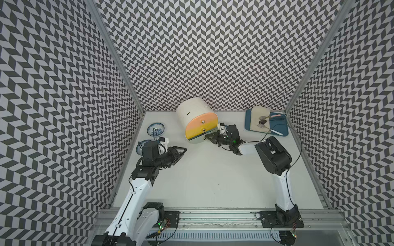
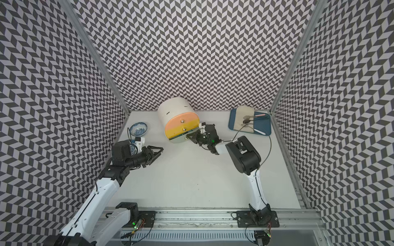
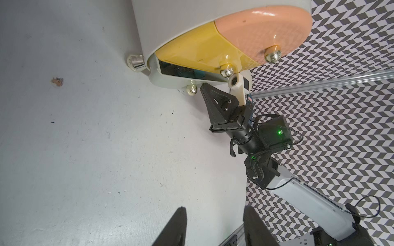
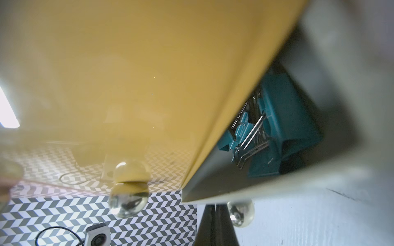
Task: Put the binder clips in the drawer according to color
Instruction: Close the drawer in the storage box.
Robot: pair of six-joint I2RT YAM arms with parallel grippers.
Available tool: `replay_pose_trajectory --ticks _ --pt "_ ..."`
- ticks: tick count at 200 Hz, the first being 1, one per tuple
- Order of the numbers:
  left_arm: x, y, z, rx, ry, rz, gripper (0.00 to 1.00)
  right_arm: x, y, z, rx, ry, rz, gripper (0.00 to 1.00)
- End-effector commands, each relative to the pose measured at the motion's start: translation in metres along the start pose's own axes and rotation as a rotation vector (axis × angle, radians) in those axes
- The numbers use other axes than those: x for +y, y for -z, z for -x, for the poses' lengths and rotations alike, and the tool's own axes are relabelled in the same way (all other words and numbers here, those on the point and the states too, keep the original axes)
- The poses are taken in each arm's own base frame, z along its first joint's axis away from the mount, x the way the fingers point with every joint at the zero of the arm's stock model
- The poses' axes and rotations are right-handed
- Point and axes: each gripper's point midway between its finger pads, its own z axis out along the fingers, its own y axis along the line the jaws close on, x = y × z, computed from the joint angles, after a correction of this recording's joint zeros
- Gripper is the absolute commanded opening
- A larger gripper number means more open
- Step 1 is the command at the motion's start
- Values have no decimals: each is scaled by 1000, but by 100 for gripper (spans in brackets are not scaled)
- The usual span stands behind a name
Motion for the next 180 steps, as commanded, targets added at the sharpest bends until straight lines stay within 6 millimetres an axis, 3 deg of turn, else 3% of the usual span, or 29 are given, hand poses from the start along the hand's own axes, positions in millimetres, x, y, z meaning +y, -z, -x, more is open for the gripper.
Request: replay_pose_trajectory --ticks 1,127,180 --pt "-7 6 3 -15 -18 -11 47 9 -4 17 -54 9 54 0" --pt "-4 12 0 -31 -6 10 47 10 -14 35 -80 -26 86 0" --pt "-11 18 7 -67 -26 11 47 13 0 31 -68 27 62 0"
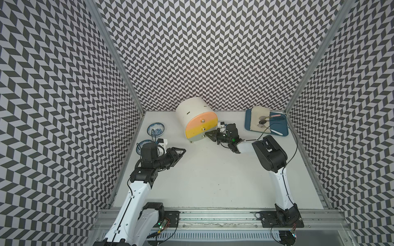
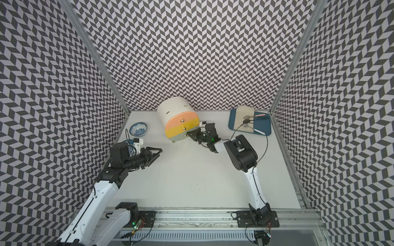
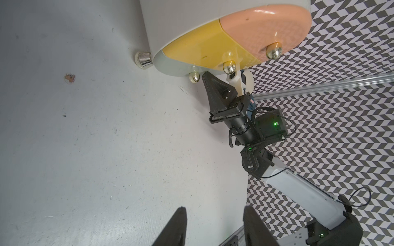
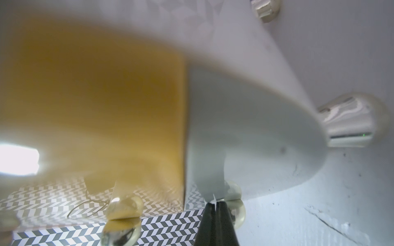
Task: Put the binder clips in the drawer according to color
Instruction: Close the drawer in the storage box, then reset both arms
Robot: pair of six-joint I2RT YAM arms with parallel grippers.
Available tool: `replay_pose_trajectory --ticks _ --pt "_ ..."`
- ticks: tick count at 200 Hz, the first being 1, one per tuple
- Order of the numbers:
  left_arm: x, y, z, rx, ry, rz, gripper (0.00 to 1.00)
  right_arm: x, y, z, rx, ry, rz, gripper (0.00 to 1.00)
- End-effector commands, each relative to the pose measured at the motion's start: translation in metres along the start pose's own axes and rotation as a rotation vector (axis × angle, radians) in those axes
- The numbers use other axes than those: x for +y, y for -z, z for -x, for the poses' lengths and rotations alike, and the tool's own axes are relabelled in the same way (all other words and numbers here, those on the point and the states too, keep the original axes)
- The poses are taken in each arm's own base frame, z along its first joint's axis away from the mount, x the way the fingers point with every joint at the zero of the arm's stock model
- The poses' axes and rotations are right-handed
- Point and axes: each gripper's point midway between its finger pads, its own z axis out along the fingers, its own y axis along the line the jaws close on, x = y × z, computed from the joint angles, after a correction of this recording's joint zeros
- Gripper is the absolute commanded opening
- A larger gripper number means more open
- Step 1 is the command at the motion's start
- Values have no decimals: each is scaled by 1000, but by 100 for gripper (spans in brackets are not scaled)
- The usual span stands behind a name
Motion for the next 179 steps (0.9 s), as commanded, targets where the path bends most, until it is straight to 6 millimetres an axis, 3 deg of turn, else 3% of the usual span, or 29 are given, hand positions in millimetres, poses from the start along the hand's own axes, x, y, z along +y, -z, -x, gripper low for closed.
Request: replay_pose_trajectory --ticks 1,27,38,80,107,131,151,165,174,179 --pt "-13 9 11 -50 -33 -7 47 20 11 7 -26 93 39 0" --pt "-23 18 28 -130 -95 15 47 36 35 1 -17 226 -22 0" --pt "-26 22 38 -184 -128 31 48 43 50 -2 -15 291 -61 6" --pt "-35 44 92 -479 -326 120 53 71 117 2 -97 612 -320 56" --pt "-41 73 123 -721 -479 193 61 88 166 14 -226 776 -475 67" --pt "-44 108 144 -977 -573 254 73 111 215 31 -420 869 -594 69" --pt "-38 126 157 -1127 -627 334 99 138 268 47 -682 920 -665 73" --pt "-35 128 163 -1154 -681 403 100 155 297 46 -820 1033 -667 74" --pt "-31 129 166 -1166 -696 443 100 161 321 47 -956 1066 -674 90" --pt "-28 130 168 -1173 -700 466 100 159 332 47 -1014 1076 -697 91"
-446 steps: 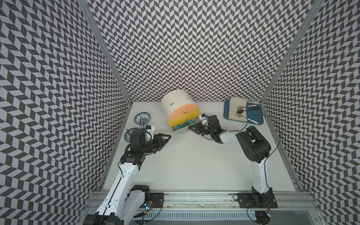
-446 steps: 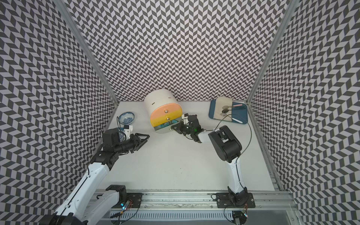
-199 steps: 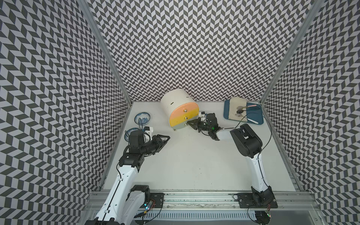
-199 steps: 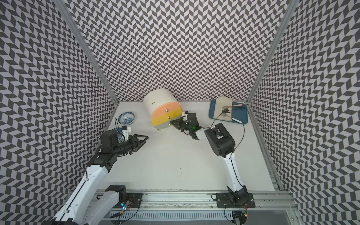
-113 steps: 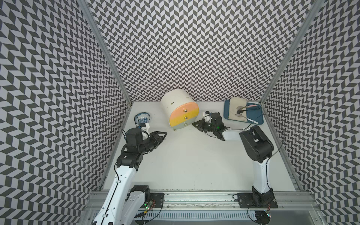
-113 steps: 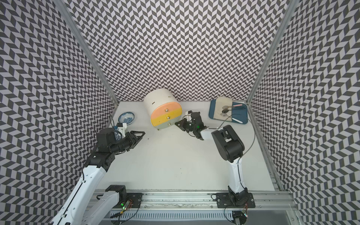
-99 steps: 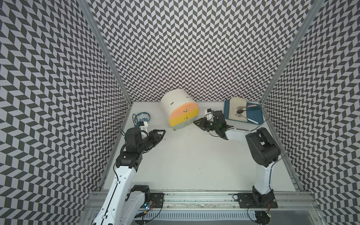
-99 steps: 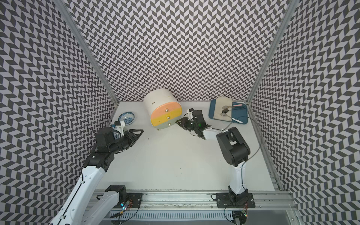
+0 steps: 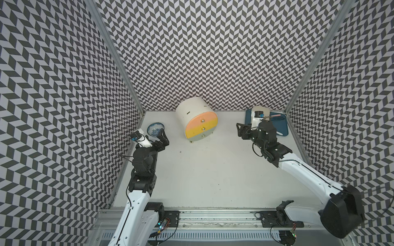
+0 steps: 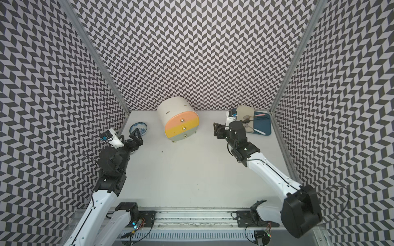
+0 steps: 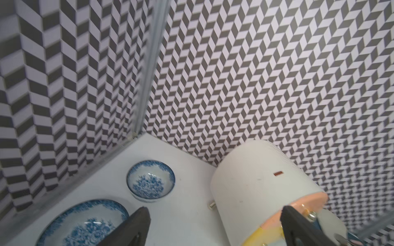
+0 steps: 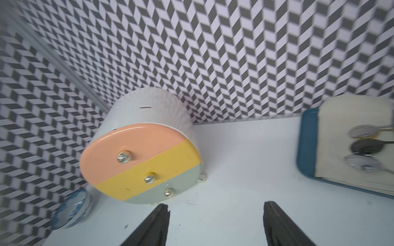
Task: Put the binder clips in the drawer according to color
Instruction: Reset both arms
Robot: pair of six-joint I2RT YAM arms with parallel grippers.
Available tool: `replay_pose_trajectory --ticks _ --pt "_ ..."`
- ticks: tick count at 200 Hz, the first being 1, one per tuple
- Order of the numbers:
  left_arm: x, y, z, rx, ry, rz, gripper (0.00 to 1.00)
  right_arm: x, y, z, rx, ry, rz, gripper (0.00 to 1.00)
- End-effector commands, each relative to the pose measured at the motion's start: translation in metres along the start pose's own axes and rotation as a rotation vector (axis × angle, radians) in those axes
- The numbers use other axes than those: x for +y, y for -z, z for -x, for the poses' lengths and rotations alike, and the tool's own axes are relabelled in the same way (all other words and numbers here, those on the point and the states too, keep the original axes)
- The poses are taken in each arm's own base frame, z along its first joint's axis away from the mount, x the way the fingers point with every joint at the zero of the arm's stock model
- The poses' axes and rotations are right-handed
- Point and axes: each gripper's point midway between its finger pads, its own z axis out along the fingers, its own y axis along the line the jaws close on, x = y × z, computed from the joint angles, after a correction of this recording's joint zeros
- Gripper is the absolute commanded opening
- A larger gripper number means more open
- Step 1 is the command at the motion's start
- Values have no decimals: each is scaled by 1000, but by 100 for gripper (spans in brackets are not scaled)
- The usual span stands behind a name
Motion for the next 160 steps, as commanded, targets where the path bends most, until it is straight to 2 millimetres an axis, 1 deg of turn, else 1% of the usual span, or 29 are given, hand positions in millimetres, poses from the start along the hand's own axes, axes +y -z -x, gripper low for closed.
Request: replay_pose_trajectory --ticks 1,9,13,20,28,35,48,61,72,82,90,112,128,134,139,144,145,147,160 --pt "18 -2 34 -172 -137 128 100 -48 39 49 -318 109 -257 91" --pt "23 -4 28 -171 -169 150 100 -59 49 47 -363 156 -309 93" --pt "26 -5 25 -168 -186 159 100 -63 55 51 -403 166 -327 94" --pt "27 -7 19 -162 -226 159 100 -70 60 46 -419 198 -345 94" --pt "31 -10 7 -145 -260 159 100 -80 62 38 -408 205 -372 94" --pt "36 -13 -4 -119 -276 174 100 -91 60 27 -380 199 -398 94" --pt "49 -20 -26 -67 -295 216 100 -112 54 2 -312 184 -452 94" --pt "59 -26 -47 -32 -303 238 100 -134 53 -21 -285 166 -513 94" --pt "65 -31 -64 -1 -307 234 100 -146 54 -37 -277 163 -538 94" --pt "70 -35 -77 19 -299 238 100 -156 55 -47 -287 146 -552 95" --pt "72 -36 -85 22 -295 233 100 -160 54 -53 -292 138 -544 94" --pt "76 -37 -96 -10 -266 217 100 -172 52 -66 -317 103 -550 94" --pt "74 -42 -104 -20 -248 191 100 -175 47 -70 -324 112 -554 94" --pt "74 -45 -110 -6 -251 180 100 -177 45 -74 -318 119 -561 94" --pt "72 -48 -114 2 -262 167 100 -177 46 -73 -336 124 -559 94" --pt "71 -52 -118 14 -271 158 100 -175 46 -66 -365 143 -551 94" --pt "71 -52 -119 15 -271 157 100 -176 48 -71 -356 151 -551 94" --pt "71 -53 -120 18 -273 155 100 -176 50 -74 -351 163 -550 94" --pt "73 -53 -126 14 -274 153 100 -176 49 -77 -356 171 -510 94"
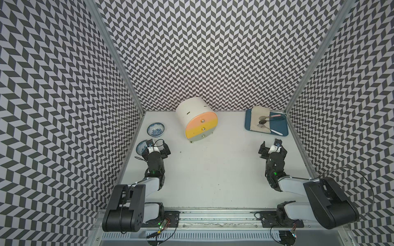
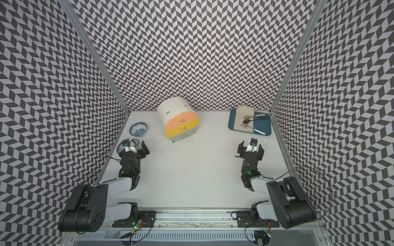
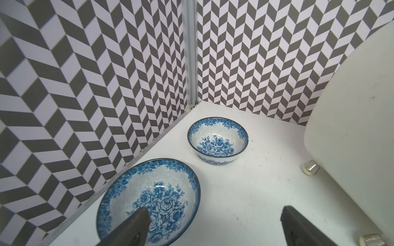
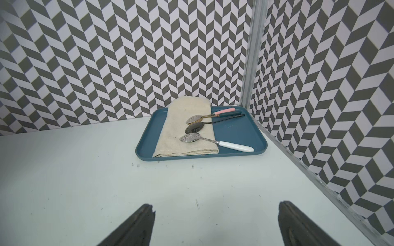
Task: Put the binder clips in the drawer according to color
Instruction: Reset both arms
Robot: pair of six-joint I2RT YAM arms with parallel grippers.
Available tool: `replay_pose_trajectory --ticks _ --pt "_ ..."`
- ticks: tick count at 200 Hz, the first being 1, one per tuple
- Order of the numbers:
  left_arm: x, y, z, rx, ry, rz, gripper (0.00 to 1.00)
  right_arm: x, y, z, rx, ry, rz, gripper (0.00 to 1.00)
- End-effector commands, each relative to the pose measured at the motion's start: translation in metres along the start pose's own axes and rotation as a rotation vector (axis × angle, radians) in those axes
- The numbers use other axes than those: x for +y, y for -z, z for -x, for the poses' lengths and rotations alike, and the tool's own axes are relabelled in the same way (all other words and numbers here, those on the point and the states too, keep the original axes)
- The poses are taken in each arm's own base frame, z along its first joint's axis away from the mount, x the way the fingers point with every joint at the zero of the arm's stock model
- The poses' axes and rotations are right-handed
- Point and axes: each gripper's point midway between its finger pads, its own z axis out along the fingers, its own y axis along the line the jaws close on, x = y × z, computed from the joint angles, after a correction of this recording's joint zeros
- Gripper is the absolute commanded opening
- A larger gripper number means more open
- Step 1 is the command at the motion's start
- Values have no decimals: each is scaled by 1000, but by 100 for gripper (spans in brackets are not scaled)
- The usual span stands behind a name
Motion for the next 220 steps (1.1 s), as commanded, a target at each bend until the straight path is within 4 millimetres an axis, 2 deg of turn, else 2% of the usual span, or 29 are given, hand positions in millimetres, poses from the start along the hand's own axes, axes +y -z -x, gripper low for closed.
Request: replay_pose_trajectory --ticks 1,12,23,28,34,43,59,74,76,80,122,220 --pt "-8 -3 23 -120 38 -47 100 -2 5 30 -160 -59 48 94" --pt "-9 -3 21 -129 35 -55 100 -7 3 25 -163 -81 56 94" --pt "-15 -5 18 -123 17 -80 100 0 3 24 -179 -64 96 94" --pt "-18 -7 17 -111 7 -97 100 2 1 23 -178 -58 111 100" --pt "-23 -8 16 -110 -5 -121 100 3 -1 16 -152 -55 115 99" --pt "-30 -7 13 -110 -22 -159 100 6 -6 15 -152 -44 122 99" --pt "-30 -4 11 -152 -33 -166 100 5 -15 13 -134 -64 142 99" --pt "-33 -9 6 -98 -32 -159 100 5 -18 4 -80 -55 144 99" --pt "-33 -9 6 -105 -32 -159 100 6 -22 12 -97 -63 143 100" --pt "-32 -8 8 -119 -37 -159 100 7 -24 14 -98 -64 143 99" --pt "-33 -13 4 -91 -42 -152 100 6 -26 13 -93 -76 149 99" --pt "-33 -8 7 -112 -43 -152 100 4 -23 16 -108 -79 149 99"
